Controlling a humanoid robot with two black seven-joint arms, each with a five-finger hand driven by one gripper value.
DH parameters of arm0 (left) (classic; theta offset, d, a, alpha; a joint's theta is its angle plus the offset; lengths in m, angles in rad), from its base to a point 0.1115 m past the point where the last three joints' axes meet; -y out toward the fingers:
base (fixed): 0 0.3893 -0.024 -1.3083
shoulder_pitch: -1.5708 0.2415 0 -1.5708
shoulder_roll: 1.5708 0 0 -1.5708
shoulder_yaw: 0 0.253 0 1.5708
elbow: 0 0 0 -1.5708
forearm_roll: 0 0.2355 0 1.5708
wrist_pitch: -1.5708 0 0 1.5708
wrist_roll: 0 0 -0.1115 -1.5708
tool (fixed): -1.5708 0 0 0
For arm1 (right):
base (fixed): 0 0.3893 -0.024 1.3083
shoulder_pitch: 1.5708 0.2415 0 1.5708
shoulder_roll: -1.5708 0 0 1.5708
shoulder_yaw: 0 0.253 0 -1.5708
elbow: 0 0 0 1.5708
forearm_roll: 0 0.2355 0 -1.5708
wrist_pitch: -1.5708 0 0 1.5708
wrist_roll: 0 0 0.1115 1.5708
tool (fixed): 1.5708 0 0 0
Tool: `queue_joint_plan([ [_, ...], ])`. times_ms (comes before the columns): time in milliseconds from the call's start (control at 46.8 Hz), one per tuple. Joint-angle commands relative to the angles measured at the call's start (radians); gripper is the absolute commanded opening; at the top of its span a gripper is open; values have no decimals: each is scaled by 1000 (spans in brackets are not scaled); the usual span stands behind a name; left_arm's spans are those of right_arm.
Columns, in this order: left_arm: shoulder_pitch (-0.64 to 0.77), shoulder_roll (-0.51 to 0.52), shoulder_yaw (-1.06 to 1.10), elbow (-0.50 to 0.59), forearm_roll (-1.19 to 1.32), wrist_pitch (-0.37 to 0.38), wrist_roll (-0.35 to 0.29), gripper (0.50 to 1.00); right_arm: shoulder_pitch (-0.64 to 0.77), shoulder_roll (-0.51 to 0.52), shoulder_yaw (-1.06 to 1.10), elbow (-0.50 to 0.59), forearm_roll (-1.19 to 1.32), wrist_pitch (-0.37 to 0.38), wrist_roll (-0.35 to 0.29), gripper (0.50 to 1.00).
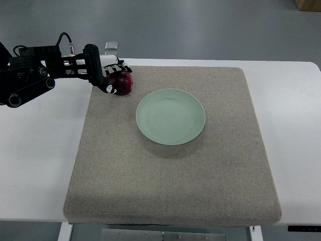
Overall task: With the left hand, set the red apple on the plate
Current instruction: 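Carry the apple with the left hand onto the green plate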
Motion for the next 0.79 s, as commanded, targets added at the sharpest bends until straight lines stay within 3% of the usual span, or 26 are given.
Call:
queue_joint_plan([
  [0,-7,0,-18,-32,1,17,0,568,0,0,0,0,0,0,0,964],
  [449,-9,0,-35,-296,9,42,0,578,0,0,1,0,0,0,0,964],
  [769,7,-14,-24,-299,15,42,0,606,0,0,0,0,0,0,0,964],
])
